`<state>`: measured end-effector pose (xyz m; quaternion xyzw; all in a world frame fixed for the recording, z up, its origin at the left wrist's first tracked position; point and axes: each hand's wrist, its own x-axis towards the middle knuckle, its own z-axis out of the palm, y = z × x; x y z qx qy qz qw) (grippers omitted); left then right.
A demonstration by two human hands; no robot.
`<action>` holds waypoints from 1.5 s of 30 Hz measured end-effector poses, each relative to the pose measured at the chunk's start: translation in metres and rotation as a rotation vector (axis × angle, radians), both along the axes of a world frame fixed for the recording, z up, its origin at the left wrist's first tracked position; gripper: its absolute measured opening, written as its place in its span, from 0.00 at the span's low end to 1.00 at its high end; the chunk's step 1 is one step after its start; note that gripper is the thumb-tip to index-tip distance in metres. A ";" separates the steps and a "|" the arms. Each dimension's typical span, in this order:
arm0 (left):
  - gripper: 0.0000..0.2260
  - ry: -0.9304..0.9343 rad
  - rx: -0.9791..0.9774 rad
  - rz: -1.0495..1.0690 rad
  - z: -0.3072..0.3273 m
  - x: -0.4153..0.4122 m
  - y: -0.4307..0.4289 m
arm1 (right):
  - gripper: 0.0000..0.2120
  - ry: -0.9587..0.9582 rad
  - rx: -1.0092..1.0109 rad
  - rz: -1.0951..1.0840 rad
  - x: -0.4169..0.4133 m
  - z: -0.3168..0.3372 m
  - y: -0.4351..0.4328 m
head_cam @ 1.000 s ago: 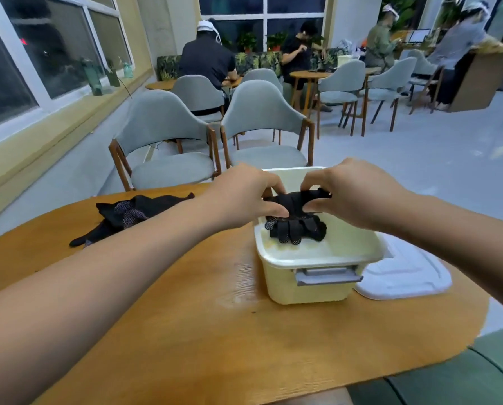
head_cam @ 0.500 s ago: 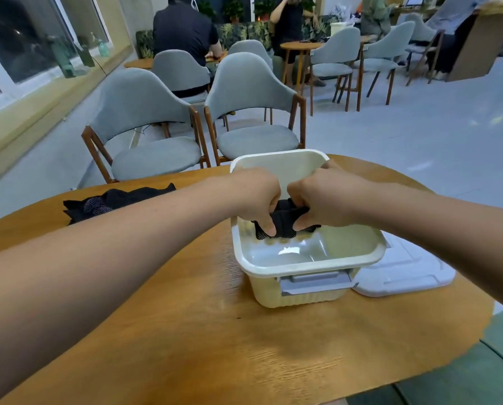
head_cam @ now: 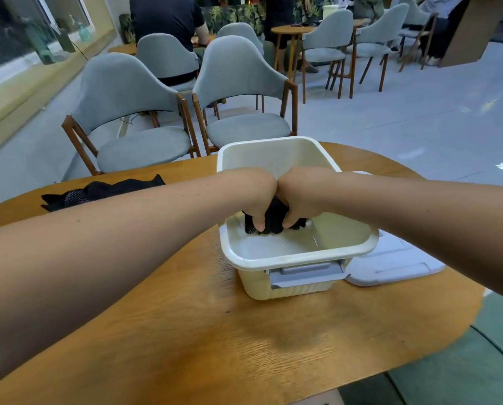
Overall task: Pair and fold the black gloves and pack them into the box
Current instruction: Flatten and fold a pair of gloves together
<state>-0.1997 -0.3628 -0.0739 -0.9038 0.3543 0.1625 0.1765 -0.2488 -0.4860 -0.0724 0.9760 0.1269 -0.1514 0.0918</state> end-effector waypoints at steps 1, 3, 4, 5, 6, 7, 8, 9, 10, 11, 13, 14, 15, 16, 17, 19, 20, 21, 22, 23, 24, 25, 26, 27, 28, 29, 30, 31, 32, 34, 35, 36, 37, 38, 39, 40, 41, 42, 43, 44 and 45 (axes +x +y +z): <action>0.16 0.008 0.001 0.000 -0.002 0.000 -0.001 | 0.17 0.006 -0.014 -0.003 -0.001 0.000 0.000; 0.16 0.027 0.018 -0.006 -0.006 0.001 -0.002 | 0.18 0.026 -0.038 -0.010 -0.002 0.000 0.002; 0.17 0.035 0.032 -0.007 -0.007 0.001 -0.002 | 0.18 0.042 -0.047 -0.013 -0.001 -0.001 0.003; 0.18 0.041 0.039 -0.005 -0.008 0.001 -0.002 | 0.18 0.058 -0.060 -0.015 -0.001 -0.002 0.004; 0.19 0.044 0.037 -0.001 -0.008 0.001 -0.001 | 0.18 0.063 -0.073 -0.011 -0.001 -0.002 0.005; 0.19 0.047 0.031 0.003 -0.008 0.001 -0.001 | 0.18 0.058 -0.092 -0.002 -0.001 -0.002 0.005; 0.18 0.051 0.026 0.005 -0.007 0.001 -0.001 | 0.18 0.044 -0.118 0.011 -0.002 0.000 0.005; 0.17 0.053 0.023 0.005 -0.007 0.002 -0.001 | 0.17 0.025 -0.144 0.022 -0.004 0.001 0.005; 0.16 0.053 0.020 0.003 -0.006 0.002 0.000 | 0.17 0.008 -0.168 0.031 -0.006 0.004 0.006; 0.15 0.053 0.020 -0.001 -0.005 0.001 0.000 | 0.16 -0.002 -0.188 0.036 -0.008 0.007 0.006; 0.15 0.055 0.021 -0.010 0.000 0.000 0.000 | 0.20 -0.018 -0.215 0.049 -0.013 0.012 0.007; 0.15 0.057 0.016 -0.019 0.005 -0.002 0.001 | 0.23 -0.031 -0.230 0.061 -0.016 0.015 0.008; 0.14 0.056 0.005 -0.030 0.010 -0.003 0.003 | 0.25 -0.041 -0.240 0.066 -0.019 0.021 0.008; 0.14 0.051 -0.012 -0.044 0.018 -0.006 0.005 | 0.24 -0.041 -0.238 0.066 -0.022 0.027 0.009; 0.14 0.040 -0.039 -0.056 0.025 -0.008 0.008 | 0.22 -0.032 -0.230 0.059 -0.025 0.034 0.009; 0.15 0.004 -0.123 -0.062 0.040 -0.014 0.016 | 0.18 -0.041 -0.222 0.046 -0.031 0.049 0.010; 0.14 -0.019 -0.179 -0.056 0.046 -0.016 0.021 | 0.17 -0.063 -0.224 0.048 -0.033 0.055 0.010; 0.14 -0.042 -0.238 -0.045 0.051 -0.018 0.027 | 0.16 -0.097 -0.218 0.054 -0.035 0.060 0.011; 0.13 -0.064 -0.290 -0.038 0.057 -0.021 0.034 | 0.16 -0.131 -0.204 0.055 -0.038 0.065 0.013; 0.12 -0.086 -0.338 -0.032 0.062 -0.024 0.042 | 0.15 -0.162 -0.175 0.051 -0.041 0.070 0.015; 0.12 -0.107 -0.381 -0.023 0.066 -0.028 0.050 | 0.14 -0.190 -0.131 0.044 -0.045 0.075 0.019; 0.11 -0.126 -0.422 -0.011 0.071 -0.033 0.062 | 0.12 -0.214 -0.077 0.041 -0.049 0.079 0.024; 0.11 -0.139 -0.457 -0.002 0.074 -0.036 0.070 | 0.11 -0.243 -0.016 0.039 -0.052 0.081 0.026; 0.11 -0.154 -0.485 0.008 0.077 -0.041 0.082 | 0.10 -0.285 0.045 0.050 -0.054 0.083 0.031; 0.11 -0.164 -0.506 0.019 0.080 -0.045 0.093 | 0.09 -0.331 0.094 0.066 -0.056 0.084 0.035; 0.11 -0.172 -0.520 0.036 0.082 -0.049 0.106 | 0.08 -0.372 0.133 0.084 -0.059 0.084 0.042; 0.11 -0.178 -0.528 0.051 0.083 -0.052 0.118 | 0.08 -0.406 0.161 0.097 -0.061 0.083 0.048; 0.11 -0.184 -0.530 0.067 0.084 -0.056 0.131 | 0.07 -0.433 0.184 0.116 -0.064 0.083 0.055; 0.11 -0.188 -0.530 0.083 0.085 -0.060 0.143 | 0.07 -0.453 0.208 0.134 -0.066 0.083 0.062; 0.11 -0.194 -0.535 0.130 0.085 -0.069 0.170 | 0.07 -0.487 0.253 0.183 -0.071 0.082 0.081; 0.11 -0.194 -0.536 0.151 0.083 -0.073 0.180 | 0.07 -0.496 0.272 0.195 -0.073 0.082 0.088; 0.11 -0.199 -0.539 0.178 0.081 -0.077 0.193 | 0.08 -0.497 0.293 0.207 -0.076 0.081 0.099; 0.11 -0.203 -0.544 0.208 0.078 -0.081 0.207 | 0.08 -0.496 0.314 0.220 -0.078 0.079 0.110; 0.10 -0.201 -0.551 0.237 0.074 -0.083 0.219 | 0.09 -0.493 0.333 0.232 -0.080 0.077 0.119; 0.10 -0.200 -0.561 0.271 0.069 -0.088 0.235 | 0.10 -0.491 0.353 0.256 -0.083 0.073 0.132; 0.10 -0.195 -0.569 0.297 0.065 -0.090 0.245 | 0.10 -0.494 0.365 0.274 -0.085 0.070 0.140; 0.10 -0.194 -0.571 0.329 0.059 -0.093 0.258 | 0.11 -0.500 0.376 0.290 -0.088 0.065 0.150; 0.10 -0.192 -0.568 0.354 0.054 -0.097 0.269 | 0.11 -0.508 0.375 0.298 -0.090 0.059 0.158; 0.09 -0.190 -0.562 0.381 0.047 -0.101 0.280 | 0.11 -0.517 0.371 0.309 -0.092 0.052 0.167; 0.09 -0.187 -0.566 0.409 0.041 -0.104 0.291 | 0.12 -0.526 0.364 0.322 -0.095 0.045 0.176; 0.08 -0.183 -0.571 0.435 0.034 -0.107 0.300 | 0.12 -0.527 0.365 0.331 -0.097 0.037 0.183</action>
